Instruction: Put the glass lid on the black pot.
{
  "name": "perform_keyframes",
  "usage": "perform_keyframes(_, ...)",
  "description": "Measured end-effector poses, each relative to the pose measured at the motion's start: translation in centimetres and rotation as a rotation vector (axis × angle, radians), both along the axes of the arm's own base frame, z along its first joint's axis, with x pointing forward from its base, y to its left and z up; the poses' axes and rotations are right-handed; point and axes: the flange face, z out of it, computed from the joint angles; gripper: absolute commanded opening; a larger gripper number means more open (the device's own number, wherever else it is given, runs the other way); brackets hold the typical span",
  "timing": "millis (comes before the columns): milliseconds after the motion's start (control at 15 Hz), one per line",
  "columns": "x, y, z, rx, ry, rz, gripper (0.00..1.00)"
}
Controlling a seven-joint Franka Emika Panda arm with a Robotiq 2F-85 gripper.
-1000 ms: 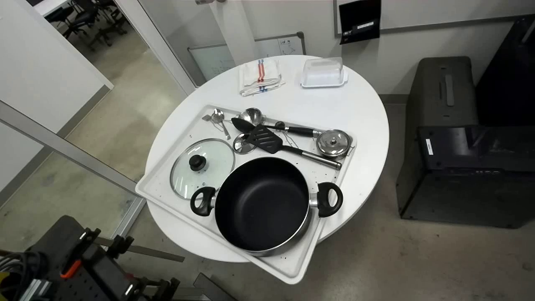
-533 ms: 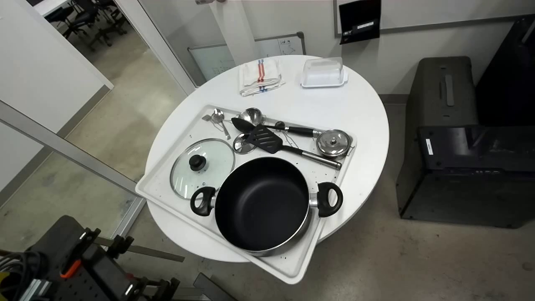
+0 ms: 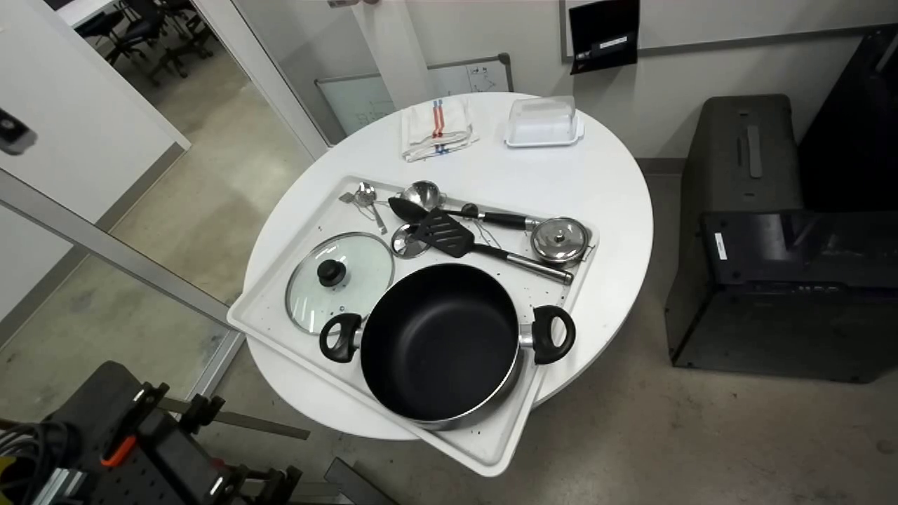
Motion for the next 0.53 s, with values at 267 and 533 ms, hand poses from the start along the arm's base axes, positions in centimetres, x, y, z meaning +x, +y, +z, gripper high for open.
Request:
perform_keyframes(267,3.3,1.9,-3.7,-0.008,0.084,0.16,1.0)
perform_keyframes(533,6.1,3.7,-8.2,-0.019,0.153,0.305,1.0)
